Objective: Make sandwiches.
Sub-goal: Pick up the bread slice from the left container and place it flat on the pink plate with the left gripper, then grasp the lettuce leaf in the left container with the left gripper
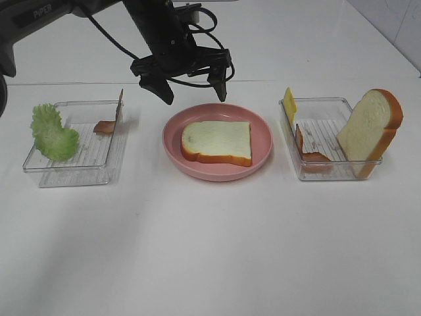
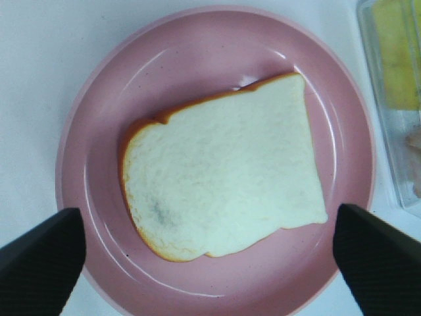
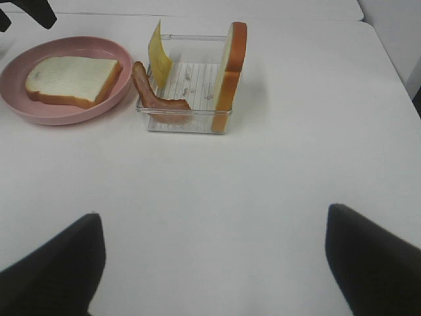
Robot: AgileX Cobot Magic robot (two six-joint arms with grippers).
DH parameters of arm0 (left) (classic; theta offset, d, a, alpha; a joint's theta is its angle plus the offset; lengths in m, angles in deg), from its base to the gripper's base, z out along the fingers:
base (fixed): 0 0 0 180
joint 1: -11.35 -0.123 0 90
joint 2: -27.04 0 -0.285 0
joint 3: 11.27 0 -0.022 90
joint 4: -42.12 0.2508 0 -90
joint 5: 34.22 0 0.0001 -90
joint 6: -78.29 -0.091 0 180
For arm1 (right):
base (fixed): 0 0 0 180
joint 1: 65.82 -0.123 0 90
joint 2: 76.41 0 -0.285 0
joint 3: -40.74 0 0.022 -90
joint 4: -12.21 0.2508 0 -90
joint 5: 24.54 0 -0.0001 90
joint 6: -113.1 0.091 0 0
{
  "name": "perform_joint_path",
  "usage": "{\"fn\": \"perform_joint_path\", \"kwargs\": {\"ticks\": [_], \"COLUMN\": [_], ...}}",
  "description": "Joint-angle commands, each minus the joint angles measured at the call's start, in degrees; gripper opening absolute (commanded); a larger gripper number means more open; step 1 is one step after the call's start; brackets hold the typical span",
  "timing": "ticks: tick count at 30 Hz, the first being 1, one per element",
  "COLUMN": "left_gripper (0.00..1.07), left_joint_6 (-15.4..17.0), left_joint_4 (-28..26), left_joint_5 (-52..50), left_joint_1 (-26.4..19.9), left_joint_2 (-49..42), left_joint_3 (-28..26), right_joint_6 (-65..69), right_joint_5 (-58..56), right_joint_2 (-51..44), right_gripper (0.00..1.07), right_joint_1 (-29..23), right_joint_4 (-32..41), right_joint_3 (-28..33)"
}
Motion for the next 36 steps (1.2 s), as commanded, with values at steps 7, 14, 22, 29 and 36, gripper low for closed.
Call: {"fn": "perform_joint_path", "kwargs": {"ticks": [7,14,22,29,36], "left_gripper": [0.96,0.95,0.95,0.95,0.95], "left_joint_6": [-3.84,-4.07,-8.48,-8.59,-8.59], "left_joint_4": [-0.74,4.98,6.99,8.48,10.83], "left_joint_5": [4.07,4.07,4.07,4.07,1.09], "left_joint_1": [-0.17,-4.41,-17.93,-23.26,-25.27], "left_joint_2": [-11.29,-24.18,-32.49,-28.59,-22.06], "left_joint_3": [5.33,21.31,34.43,34.32,34.32], "right_joint_6": [0.0,0.0,0.0,0.0,0.0], "right_joint_5": [0.17,0.17,0.17,0.17,0.17], "right_joint_2": [-1.15,-1.15,-1.15,-1.15,-1.15], "right_gripper": [0.82,0.82,0.82,0.82,0.82], "right_joint_1": [-0.11,-0.11,-0.11,-0.11,-0.11], "right_joint_4": [-0.34,-0.34,-0.34,-0.34,-0.34], "right_joint_3": [0.06,0.06,0.06,0.06,0.06]}}
